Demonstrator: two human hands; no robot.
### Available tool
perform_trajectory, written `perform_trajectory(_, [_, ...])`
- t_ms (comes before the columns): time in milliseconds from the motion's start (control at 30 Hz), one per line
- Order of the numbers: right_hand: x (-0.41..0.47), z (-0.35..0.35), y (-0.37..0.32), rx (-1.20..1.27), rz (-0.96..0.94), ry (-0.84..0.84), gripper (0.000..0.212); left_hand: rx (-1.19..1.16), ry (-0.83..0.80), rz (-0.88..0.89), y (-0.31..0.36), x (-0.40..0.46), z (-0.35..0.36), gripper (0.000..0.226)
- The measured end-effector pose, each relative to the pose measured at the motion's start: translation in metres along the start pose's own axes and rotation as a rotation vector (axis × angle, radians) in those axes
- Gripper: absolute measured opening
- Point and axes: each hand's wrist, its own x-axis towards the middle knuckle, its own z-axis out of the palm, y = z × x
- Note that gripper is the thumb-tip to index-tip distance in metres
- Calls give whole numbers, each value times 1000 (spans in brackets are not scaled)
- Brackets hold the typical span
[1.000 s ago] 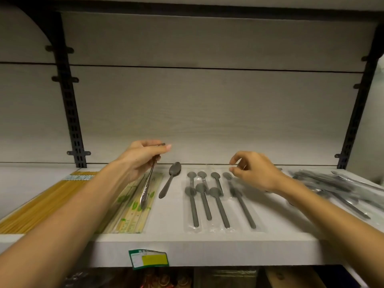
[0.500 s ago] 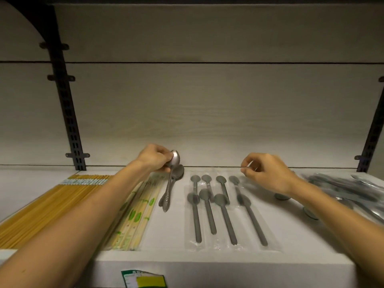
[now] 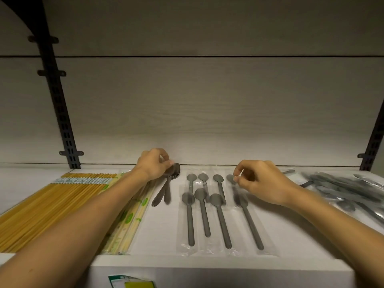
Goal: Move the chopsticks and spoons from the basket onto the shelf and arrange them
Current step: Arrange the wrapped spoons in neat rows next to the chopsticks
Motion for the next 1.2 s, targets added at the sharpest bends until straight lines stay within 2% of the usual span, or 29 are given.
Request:
perform_trajectory(167, [0, 3, -4, -50, -23, 0, 7, 128, -122, -4, 14, -11, -1, 48])
perform_trajectory(267, [0, 2, -9, -72, -26, 10, 5, 75, -147, 21, 16, -13, 2, 43])
perform_trajectory(400, [-2, -1, -16, -120, -50, 31, 3, -45, -148, 12, 13, -14, 0, 41])
perform_trajectory(567, [-8, -1, -25, -129, -41, 48, 6, -73, -132, 41, 9, -18, 1, 42])
perform_trajectory(1000, [-24, 10, -26, -108, 56, 40, 5, -209, 105, 98, 6, -22, 7, 31])
perform_trajectory(1200, [-24, 10, -26, -100, 50, 30, 5, -168, -31, 175, 9, -25, 7, 36])
